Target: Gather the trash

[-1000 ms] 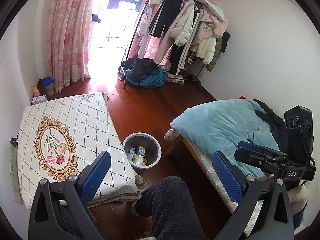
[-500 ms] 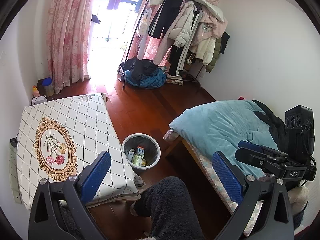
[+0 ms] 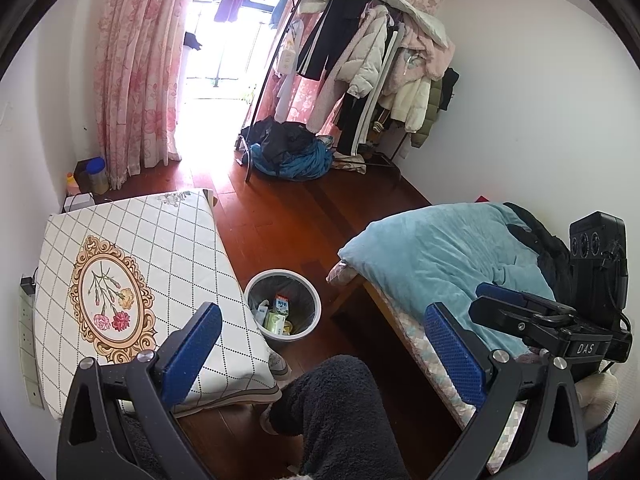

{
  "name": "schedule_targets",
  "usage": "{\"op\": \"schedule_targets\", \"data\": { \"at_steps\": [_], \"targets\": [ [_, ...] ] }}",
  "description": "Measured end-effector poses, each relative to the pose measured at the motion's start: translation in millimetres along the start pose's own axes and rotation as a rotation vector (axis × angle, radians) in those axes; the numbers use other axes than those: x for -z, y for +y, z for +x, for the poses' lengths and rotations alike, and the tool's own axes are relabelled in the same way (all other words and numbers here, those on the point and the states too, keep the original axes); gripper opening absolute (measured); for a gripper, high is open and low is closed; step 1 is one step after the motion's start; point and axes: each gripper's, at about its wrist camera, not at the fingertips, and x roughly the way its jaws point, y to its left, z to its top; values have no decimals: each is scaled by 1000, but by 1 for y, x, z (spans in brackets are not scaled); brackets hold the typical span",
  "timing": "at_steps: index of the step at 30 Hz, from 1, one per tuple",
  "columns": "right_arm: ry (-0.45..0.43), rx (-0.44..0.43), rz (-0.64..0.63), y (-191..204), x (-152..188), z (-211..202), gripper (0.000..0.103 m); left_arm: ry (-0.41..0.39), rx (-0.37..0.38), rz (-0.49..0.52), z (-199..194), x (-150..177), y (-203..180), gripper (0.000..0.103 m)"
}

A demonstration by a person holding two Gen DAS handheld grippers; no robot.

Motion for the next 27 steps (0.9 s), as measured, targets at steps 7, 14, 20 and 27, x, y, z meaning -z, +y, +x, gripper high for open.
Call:
{"op": "schedule_targets", "data": {
  "at_steps": [7,14,20,27],
  "targets": [
    [0,0,-5,0,0,-1,103,-2,1,-3,0,-2,0,103],
    [1,1,-6,-1,-1,-2,103,-1,3,-1,0,-1,1,103],
    [3,1,-7,-1,-2,-3,103,0,3,-2,1,-1,-1,103],
    [7,-4,-9,-5,-3,-5,103,1,13,-15,4,0,-4,103]
  ]
}}
